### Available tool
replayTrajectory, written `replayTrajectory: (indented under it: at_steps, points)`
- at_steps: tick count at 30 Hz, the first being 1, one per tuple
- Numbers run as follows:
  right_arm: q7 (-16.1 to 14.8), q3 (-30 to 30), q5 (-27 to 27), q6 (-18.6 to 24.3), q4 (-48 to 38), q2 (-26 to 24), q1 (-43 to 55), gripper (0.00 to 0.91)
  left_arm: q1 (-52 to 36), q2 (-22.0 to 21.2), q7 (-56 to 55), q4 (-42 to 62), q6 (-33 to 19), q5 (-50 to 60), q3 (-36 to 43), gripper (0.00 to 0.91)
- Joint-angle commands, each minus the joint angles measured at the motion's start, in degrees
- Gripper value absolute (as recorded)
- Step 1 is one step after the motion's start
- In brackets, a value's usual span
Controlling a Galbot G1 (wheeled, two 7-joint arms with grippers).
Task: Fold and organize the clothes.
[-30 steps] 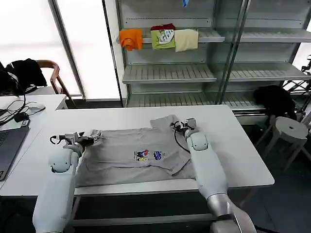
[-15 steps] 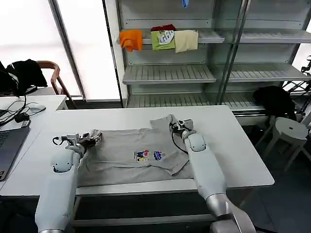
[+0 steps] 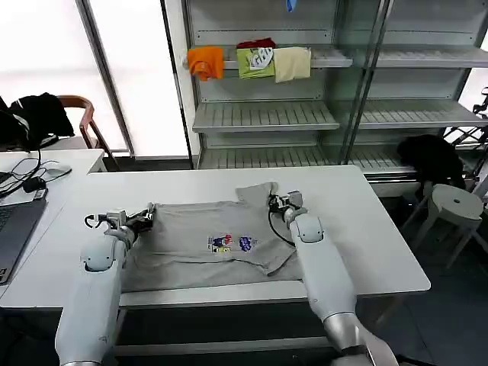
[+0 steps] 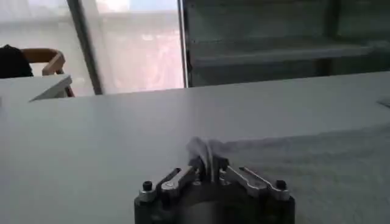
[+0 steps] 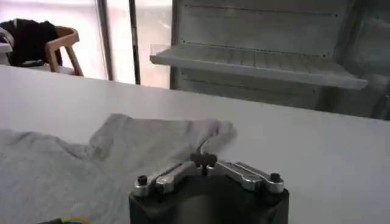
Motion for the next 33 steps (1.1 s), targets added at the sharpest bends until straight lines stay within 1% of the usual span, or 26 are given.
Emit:
replayTrajectory:
  at_steps: [1,3,5,8,10,14,18,26,33]
  points:
    - [0.3,-0.6,3.2,1.0,9.8,2.8,-2.8,0.000,1.0,0.4,-1.7,-4.4,-4.8,-9.0,-0.3,0.000]
    - [1.2,-2.1,6.3,0.5,14.6,2.8,-4.1,0.000,1.9,0.9,-2.1,-7.9,-5.2,-11.8,-0.5,0.000]
    - [1.4,-2.4,7.3,-0.1,17.6,2.6,-5.2,0.000,2.7,1.2,-2.6,-10.0,-5.0,-13.7,-0.7,0.000]
    - [2.1,-3.7,9.0,-1.9,22.6,1.0,-7.2,0.000,4.2,1.7,-2.6,-13.0,-4.8,-15.5,-1.1,0.000]
    - [2.2,-4.1,9.2,-2.8,25.3,0.4,-8.7,0.000,5.7,2.0,-2.5,-14.7,-4.7,-16.5,-1.5,0.000]
    - [2.2,-4.8,9.6,-6.3,33.4,-1.7,-14.1,0.000,9.8,2.8,-1.9,-18.2,-4.4,-18.5,-2.6,0.000]
    - [1.7,-5.0,9.6,-8.1,40.0,-3.2,-18.7,0.000,14.6,3.5,-0.4,-22.9,-4.2,-20.5,-3.8,0.000]
    - [1.0,-4.0,9.6,-9.0,48.2,-5.1,-26.3,0.000,21.2,3.7,2.0,-25.3,-5.6,-23.4,-5.4,0.000]
    - [0.7,-2.5,9.4,-9.4,52.6,-5.6,-32.1,0.000,25.4,4.8,3.0,-28.8,-5.7,-26.9,-7.2,0.000]
